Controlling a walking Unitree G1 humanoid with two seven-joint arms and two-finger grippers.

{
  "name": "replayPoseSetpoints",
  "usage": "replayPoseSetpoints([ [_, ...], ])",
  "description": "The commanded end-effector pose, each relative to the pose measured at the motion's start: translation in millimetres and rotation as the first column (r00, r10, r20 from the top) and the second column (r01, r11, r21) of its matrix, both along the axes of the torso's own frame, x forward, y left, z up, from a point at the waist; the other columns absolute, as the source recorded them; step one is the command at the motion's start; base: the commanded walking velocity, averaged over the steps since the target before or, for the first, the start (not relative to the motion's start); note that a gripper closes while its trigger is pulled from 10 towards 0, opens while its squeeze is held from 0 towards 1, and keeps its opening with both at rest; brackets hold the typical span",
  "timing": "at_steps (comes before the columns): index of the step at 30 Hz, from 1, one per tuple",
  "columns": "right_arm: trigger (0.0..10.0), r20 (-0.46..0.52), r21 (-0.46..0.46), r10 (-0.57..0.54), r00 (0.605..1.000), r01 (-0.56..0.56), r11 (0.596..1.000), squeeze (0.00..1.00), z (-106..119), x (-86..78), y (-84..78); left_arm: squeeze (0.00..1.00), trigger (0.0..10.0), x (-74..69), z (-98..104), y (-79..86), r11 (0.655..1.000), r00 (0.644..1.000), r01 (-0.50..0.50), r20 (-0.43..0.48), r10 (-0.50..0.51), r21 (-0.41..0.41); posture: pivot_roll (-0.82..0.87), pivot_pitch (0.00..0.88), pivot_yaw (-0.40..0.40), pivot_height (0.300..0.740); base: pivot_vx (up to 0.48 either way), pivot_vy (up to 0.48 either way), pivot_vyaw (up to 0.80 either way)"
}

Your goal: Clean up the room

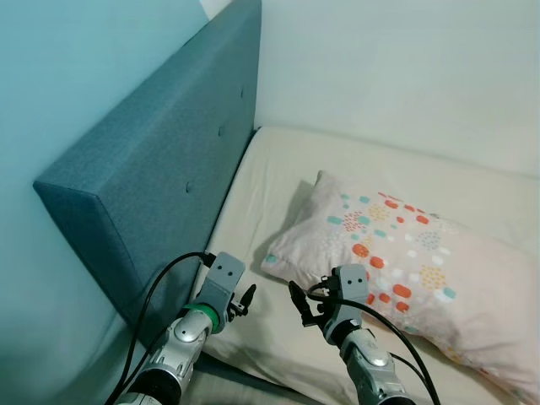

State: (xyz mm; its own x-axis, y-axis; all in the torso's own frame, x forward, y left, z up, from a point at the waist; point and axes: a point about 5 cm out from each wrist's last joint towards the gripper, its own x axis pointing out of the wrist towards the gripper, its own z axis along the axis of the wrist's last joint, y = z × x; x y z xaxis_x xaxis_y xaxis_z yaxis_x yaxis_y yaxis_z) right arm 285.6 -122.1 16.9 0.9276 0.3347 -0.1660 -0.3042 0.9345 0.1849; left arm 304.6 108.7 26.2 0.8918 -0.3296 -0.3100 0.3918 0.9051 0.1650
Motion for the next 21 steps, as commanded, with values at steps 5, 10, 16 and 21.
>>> replayPoseSetpoints([
  [5, 10.0, -0.014, -0.003, 0.000, 1.000, 0.000, 1.000, 0.00, -5.1, -5.4, 0.5, 0.00, 10.0, -3.1, -4.6, -1.6, 1.000, 1.000, 0.007, -0.022, -0.007, 0.009, 0.04, 0.037, -0.015, 0.695, 0.000, 0.000, 0.00],
  [10, 10.0, -0.015, 0.000, -0.004, 1.000, 0.004, 1.000, 0.00, -5.5, -5.9, -0.1, 0.00, 10.0, -3.5, -4.8, -2.4, 1.000, 1.000, 0.008, -0.022, -0.008, 0.007, 0.04, 0.037, -0.015, 0.675, 0.000, 0.000, 0.00],
  [16, 10.0, -0.014, 0.001, -0.009, 1.000, 0.009, 1.000, 0.00, -5.1, -5.7, -0.7, 0.00, 10.0, -3.0, -4.0, -2.7, 1.000, 1.000, 0.004, -0.018, -0.004, 0.002, 0.04, 0.042, -0.014, 0.655, 0.000, 0.000, 0.00],
  [21, 10.0, -0.014, 0.001, -0.011, 1.000, 0.011, 1.000, 0.00, -5.1, -5.6, -1.4, 0.00, 10.0, -2.4, -1.6, -2.8, 1.000, 1.000, 0.002, -0.006, -0.002, -0.005, 0.04, 0.045, -0.015, 0.635, 0.000, 0.000, 0.00],
])
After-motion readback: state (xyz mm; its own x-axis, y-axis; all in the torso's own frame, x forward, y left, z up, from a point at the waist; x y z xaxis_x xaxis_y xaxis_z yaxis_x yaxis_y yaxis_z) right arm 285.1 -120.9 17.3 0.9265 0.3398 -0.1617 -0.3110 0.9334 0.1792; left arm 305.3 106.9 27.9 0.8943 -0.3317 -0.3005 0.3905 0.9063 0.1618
